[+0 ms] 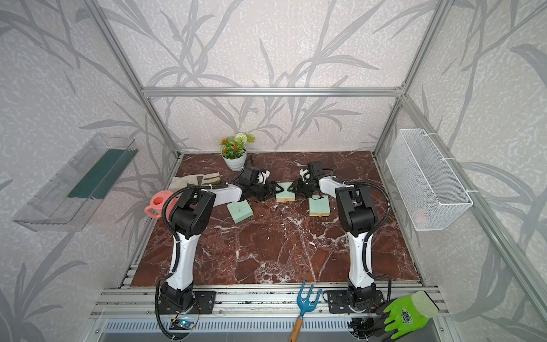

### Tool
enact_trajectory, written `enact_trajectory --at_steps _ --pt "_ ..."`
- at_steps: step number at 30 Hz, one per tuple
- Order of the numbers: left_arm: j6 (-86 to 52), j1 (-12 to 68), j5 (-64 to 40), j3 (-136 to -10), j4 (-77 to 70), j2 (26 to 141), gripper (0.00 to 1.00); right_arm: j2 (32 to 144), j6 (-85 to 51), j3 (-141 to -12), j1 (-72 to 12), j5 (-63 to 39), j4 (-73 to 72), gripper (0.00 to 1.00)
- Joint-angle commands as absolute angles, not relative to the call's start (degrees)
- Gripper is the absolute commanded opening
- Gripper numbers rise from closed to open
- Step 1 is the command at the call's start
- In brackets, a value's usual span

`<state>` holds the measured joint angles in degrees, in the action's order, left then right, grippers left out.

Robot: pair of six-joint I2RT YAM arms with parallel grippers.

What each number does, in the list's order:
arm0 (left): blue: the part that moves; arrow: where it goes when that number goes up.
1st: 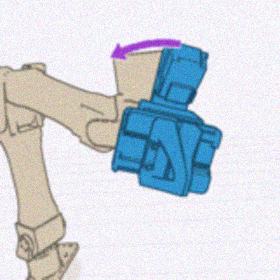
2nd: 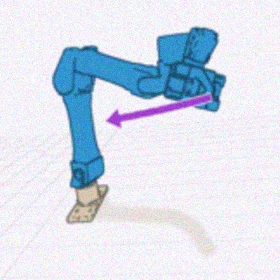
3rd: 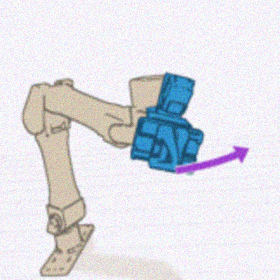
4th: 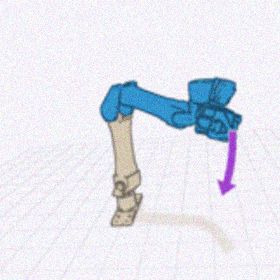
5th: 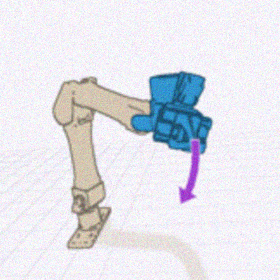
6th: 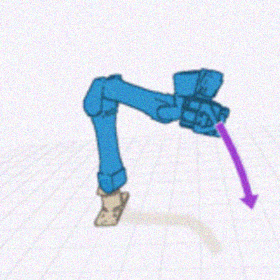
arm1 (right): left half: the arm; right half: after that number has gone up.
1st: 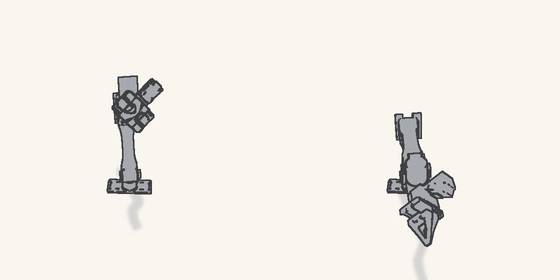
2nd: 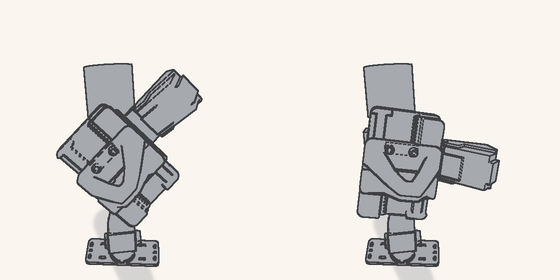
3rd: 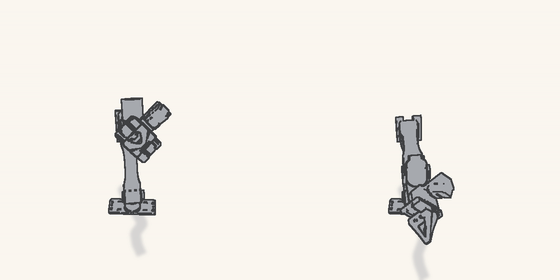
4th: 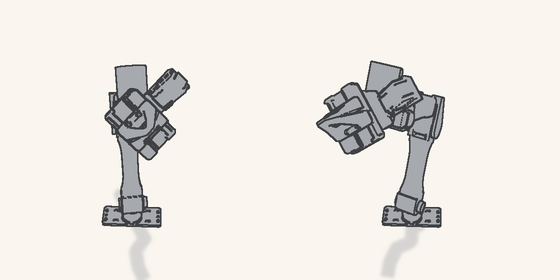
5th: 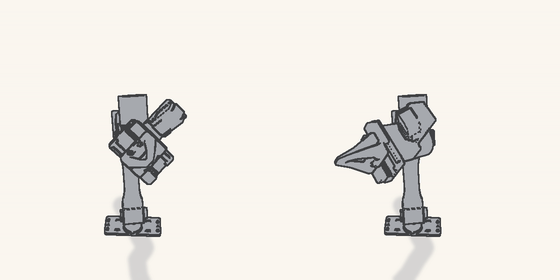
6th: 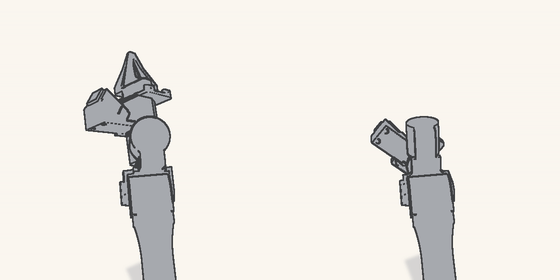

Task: Take out the earrings from the drawer-style jewelry box
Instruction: Move the jewelry box to the center of the board.

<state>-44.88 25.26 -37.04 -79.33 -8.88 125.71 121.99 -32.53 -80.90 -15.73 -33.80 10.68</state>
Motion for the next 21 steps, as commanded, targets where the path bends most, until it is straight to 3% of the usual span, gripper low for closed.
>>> enact_trajectory --at_steps 1,21 --pt "-46.8 27.5 -38.2 -74.0 -13.4 122.2 0.63 116.7 -32.0 -76.9 -18.1 -34.7 9.9 0.48" --pt "-48.4 38.8 -30.1 -40.0 -18.2 99.2 0.63 96.1 -31.6 -51.7 -30.0 -31.8 8.0 0.48"
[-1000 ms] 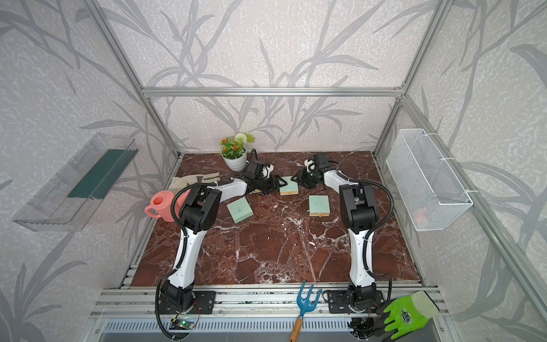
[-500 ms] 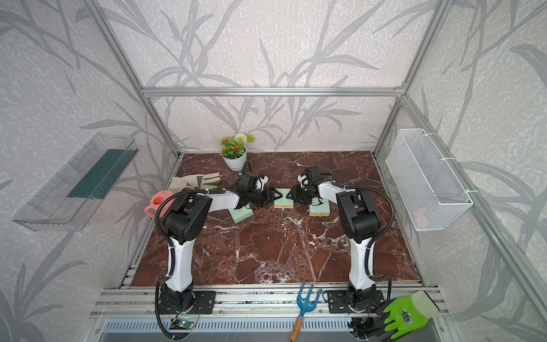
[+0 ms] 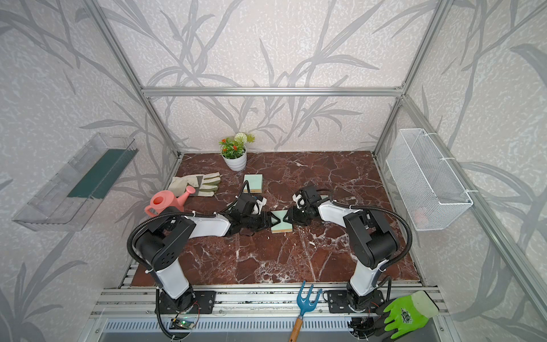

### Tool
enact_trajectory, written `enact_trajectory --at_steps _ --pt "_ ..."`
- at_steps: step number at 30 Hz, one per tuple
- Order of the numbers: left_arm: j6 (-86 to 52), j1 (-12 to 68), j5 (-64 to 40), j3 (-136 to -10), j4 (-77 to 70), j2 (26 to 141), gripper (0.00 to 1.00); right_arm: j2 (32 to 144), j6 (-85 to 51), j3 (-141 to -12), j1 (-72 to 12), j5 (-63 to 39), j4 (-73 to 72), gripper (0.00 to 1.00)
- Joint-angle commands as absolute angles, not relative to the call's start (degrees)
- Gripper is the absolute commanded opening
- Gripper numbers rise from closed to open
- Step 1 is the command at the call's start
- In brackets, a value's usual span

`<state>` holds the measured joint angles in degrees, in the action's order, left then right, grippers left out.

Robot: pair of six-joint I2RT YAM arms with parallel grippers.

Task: Take out the earrings from the drawer-style jewelry box
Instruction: Move the jewelry box to the center of the board.

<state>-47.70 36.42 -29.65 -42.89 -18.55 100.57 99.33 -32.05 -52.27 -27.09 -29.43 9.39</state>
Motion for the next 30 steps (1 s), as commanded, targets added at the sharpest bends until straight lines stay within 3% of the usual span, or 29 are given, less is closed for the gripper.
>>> enact_trajectory --at_steps 1,7,23,30 --pt "-48.5 39.4 -29.8 -39.0 -18.1 98.2 0.63 95.6 -31.7 -51.4 -30.6 -31.7 8.2 0.48" --pt "-49.3 43.6 -26.8 -34.2 -16.9 93.9 0.63 94.9 -31.2 -51.8 -36.0 -30.3 9.7 0.49" --pt "-51.9 50.1 -18.8 -25.5 -14.5 84.6 0.66 103.4 -30.2 -58.3 -38.2 -32.8 8.2 0.56" --pt "-53.7 50.7 -12.3 -19.7 -2.0 68.9 0.67 102.2 -29.9 -60.7 -38.0 -29.9 9.5 0.65"
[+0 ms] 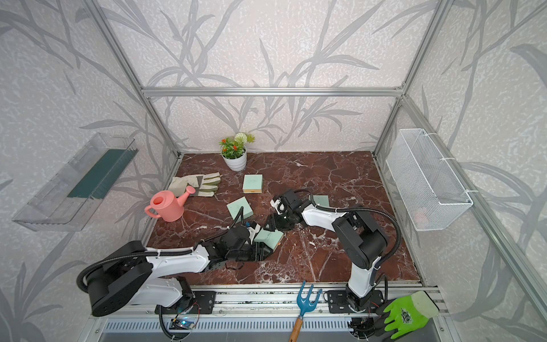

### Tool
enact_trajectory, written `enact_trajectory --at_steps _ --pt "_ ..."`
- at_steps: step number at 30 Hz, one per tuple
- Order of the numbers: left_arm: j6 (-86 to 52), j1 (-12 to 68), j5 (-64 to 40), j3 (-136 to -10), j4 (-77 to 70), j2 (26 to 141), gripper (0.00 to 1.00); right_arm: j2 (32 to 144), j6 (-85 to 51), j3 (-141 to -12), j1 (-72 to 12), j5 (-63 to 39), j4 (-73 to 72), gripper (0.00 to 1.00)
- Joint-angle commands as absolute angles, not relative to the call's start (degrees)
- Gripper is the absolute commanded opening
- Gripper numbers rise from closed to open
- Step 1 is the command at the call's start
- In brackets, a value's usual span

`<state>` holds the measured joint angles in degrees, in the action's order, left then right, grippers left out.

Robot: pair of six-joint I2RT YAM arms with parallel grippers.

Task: Take out the earrings from the drawer-style jewelry box
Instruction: Move the jewelry box to the center of the board, then adjust the jewelry box at the center of the board.

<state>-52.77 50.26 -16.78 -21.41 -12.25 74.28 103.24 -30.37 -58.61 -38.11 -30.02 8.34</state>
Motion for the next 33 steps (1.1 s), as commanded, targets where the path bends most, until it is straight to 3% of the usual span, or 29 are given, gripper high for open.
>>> enact_trajectory --at_steps 1,7,9,12,18,20,24,33 --pt "-53.1 50.7 -11.7 -19.7 1.6 64.9 0.67 101.6 -29.7 -61.1 -37.8 -29.6 9.9 0.67" --pt "-50.7 50.3 -4.7 -25.3 20.3 44.1 0.72 93.3 -30.4 -59.0 -34.3 -27.5 13.7 0.74" --pt "-49.8 49.1 -6.2 -27.7 22.1 41.5 0.76 88.4 -30.4 -55.9 -33.8 -25.9 15.8 0.82" --pt "-47.2 45.6 -13.8 -31.7 22.2 43.8 0.80 80.3 -31.5 -49.4 -33.8 -24.2 17.9 0.91" --pt "-50.1 35.0 -32.4 -33.5 10.4 55.8 0.84 69.2 -36.0 -37.0 -34.3 -24.5 17.0 0.94" --pt "-51.2 33.7 -34.4 -34.3 7.5 59.5 0.91 67.5 -39.0 -34.3 -35.1 -24.5 13.6 0.97" --pt "-55.0 31.1 -40.9 -35.3 1.3 65.8 0.99 69.8 -43.0 -31.7 -36.3 -25.8 5.2 0.99" --pt "-59.7 22.3 -41.1 -30.8 -1.4 64.9 1.00 82.6 -44.3 -36.4 -40.2 -27.9 -3.7 0.99"
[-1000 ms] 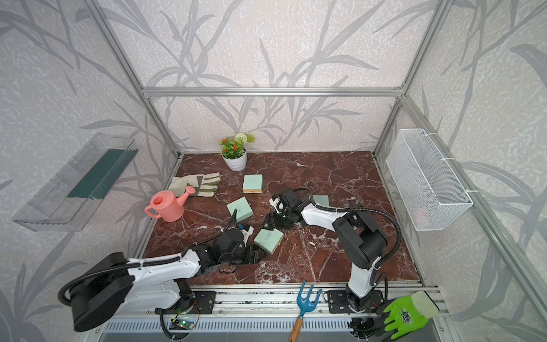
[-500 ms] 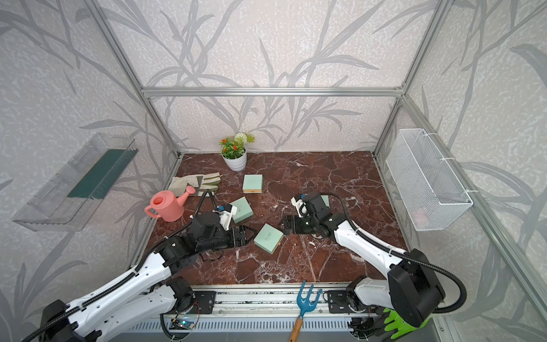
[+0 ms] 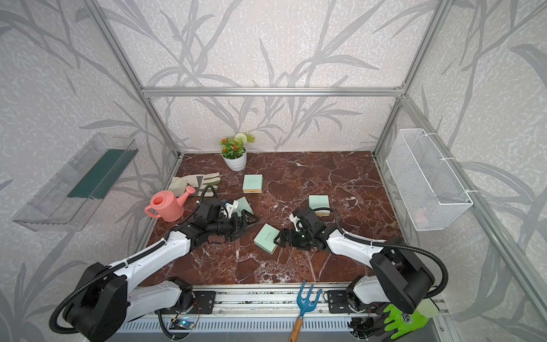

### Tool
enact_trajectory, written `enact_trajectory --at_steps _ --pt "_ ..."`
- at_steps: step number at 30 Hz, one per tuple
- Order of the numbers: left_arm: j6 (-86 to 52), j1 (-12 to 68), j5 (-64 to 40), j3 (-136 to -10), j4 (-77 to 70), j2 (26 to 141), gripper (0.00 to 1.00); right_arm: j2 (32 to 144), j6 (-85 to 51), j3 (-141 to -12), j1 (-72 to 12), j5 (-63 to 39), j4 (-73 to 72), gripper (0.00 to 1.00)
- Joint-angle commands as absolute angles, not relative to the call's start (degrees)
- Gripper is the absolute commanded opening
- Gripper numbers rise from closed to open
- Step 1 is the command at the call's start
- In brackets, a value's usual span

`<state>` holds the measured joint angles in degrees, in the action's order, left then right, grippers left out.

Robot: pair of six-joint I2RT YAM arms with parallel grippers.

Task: Take out the earrings from the drawer-style jewelry box
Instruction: Adjust the jewelry box at the center of the board, then open the drawer in the jewelry box.

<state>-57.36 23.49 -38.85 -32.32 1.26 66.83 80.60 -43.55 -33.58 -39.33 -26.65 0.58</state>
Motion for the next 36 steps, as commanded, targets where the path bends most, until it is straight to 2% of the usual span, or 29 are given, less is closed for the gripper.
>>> enact_trajectory --at_steps 1,9,15,20,26,29,32,35,36 --pt "-59.4 22.1 -40.9 -30.7 -0.8 64.3 0.99 83.9 -44.8 -37.0 -40.2 -28.6 -4.7 0.99" --pt "-54.4 22.1 -37.2 -32.1 6.4 61.0 0.99 90.4 -45.4 -41.9 -40.3 -30.7 -7.3 0.97" --pt "-54.0 22.2 -39.6 -31.8 3.8 63.2 0.95 91.7 -44.8 -42.2 -40.5 -32.9 -9.7 0.96" --pt "-54.0 24.0 -40.7 -32.0 1.8 64.5 0.89 86.1 -43.3 -40.0 -40.0 -28.4 -4.0 0.92" --pt "-51.4 33.9 -37.5 -36.6 2.4 71.9 0.80 77.6 -43.6 -32.6 -37.0 -26.1 0.1 0.85" --pt "-53.9 35.2 -38.7 -36.7 -3.0 76.2 0.73 76.9 -44.4 -30.7 -37.1 -26.4 -0.8 0.76" --pt "-55.9 35.3 -39.8 -36.3 -7.0 79.5 0.64 78.2 -45.6 -29.5 -37.0 -27.9 -4.4 0.55" --pt "-57.6 35.3 -41.3 -35.6 -10.9 81.5 0.53 79.9 -46.8 -28.6 -37.0 -28.5 -8.1 0.46" --pt "-58.1 35.3 -41.3 -35.3 -11.8 81.9 0.46 80.7 -47.0 -28.5 -36.9 -28.7 -9.2 0.43"
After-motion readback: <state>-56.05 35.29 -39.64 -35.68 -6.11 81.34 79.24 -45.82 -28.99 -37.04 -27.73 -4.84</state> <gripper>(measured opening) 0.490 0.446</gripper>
